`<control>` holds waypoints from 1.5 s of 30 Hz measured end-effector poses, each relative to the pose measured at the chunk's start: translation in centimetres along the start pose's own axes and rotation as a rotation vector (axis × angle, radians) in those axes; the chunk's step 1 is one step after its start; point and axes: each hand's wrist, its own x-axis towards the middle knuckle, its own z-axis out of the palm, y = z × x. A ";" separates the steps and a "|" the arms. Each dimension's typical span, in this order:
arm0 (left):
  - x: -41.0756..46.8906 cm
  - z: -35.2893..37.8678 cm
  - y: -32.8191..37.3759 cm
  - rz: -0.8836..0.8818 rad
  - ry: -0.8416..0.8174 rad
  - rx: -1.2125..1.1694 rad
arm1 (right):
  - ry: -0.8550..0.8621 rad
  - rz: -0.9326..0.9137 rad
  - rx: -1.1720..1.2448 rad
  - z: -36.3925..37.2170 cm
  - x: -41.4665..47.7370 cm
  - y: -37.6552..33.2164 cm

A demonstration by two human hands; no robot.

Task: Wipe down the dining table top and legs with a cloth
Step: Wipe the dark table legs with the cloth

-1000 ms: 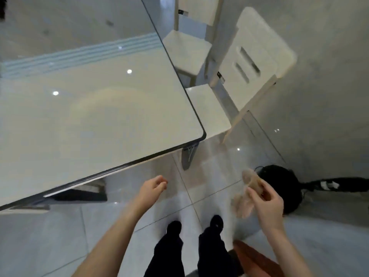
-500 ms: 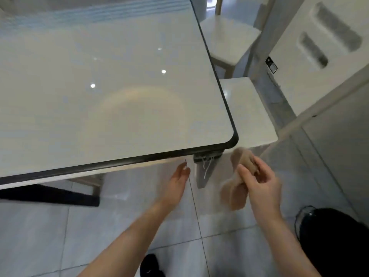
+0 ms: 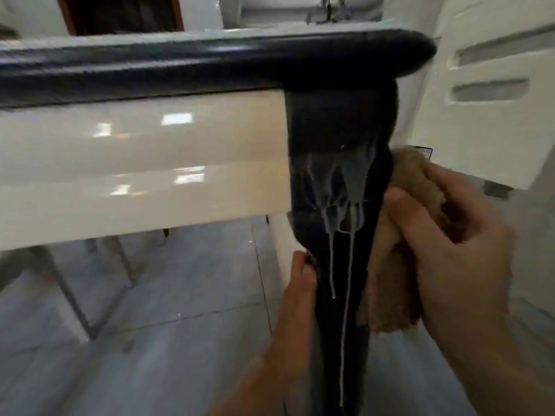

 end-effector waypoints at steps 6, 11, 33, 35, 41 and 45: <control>-0.8 -0.7 0.2 0.199 -0.141 0.125 | -0.113 -0.161 -0.058 -0.9 0.6 3.0; -1.2 -1.3 0.3 0.202 -0.194 0.095 | -0.015 -0.227 -0.170 -0.7 -1.1 3.7; -0.5 -2.0 0.1 0.377 -0.199 0.113 | -0.141 -0.869 -0.586 -0.8 -0.5 3.6; -0.3 -2.1 0.1 0.378 -0.217 0.139 | -0.053 -0.769 -0.507 0.1 1.0 1.6; -1.5 -2.4 0.4 0.438 -0.192 0.232 | -0.175 -0.935 -0.631 4.8 -1.7 1.8; -1.5 -3.2 1.3 0.434 -0.342 0.207 | -0.058 -0.861 -0.623 2.1 0.0 1.4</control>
